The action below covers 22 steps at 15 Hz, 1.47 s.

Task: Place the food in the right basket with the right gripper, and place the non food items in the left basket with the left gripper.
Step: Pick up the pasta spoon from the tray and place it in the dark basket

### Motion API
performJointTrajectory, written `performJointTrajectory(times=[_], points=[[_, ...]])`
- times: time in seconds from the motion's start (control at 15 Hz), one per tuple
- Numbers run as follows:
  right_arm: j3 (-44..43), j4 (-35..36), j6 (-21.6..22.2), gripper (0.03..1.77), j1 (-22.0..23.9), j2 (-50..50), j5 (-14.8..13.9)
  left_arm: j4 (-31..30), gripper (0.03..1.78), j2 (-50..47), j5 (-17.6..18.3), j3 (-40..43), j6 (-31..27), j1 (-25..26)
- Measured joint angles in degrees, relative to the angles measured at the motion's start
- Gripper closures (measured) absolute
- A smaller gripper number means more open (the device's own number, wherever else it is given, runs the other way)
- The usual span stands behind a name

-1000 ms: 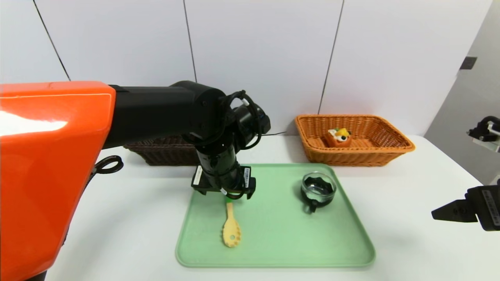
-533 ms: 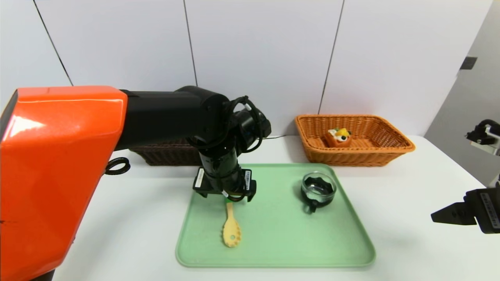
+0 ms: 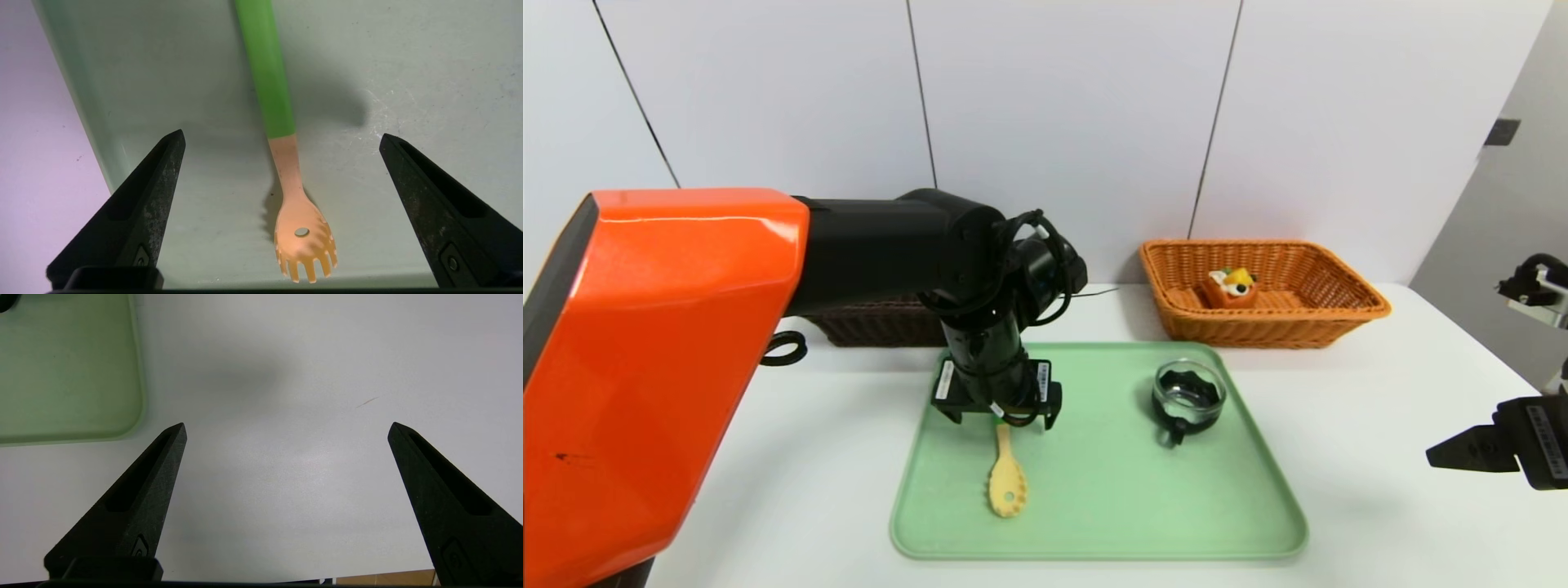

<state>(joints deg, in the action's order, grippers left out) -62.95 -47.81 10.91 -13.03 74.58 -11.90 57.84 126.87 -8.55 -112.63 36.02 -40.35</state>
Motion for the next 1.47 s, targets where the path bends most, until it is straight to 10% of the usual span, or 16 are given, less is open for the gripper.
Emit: performJointTrajectory(times=[1.0, 1.47], points=[[0.0, 0.1, -0.7, 0.10, 0.0, 1.4, 0.0, -0.2, 0.12, 1.5, 2.0, 0.0, 0.2, 0.7], [-0.1, 0.1, -1.1, 0.10, 0.0, 1.8, 0.0, -0.2, 1.01, 1.7, 1.9, 0.0, 0.2, 1.2]])
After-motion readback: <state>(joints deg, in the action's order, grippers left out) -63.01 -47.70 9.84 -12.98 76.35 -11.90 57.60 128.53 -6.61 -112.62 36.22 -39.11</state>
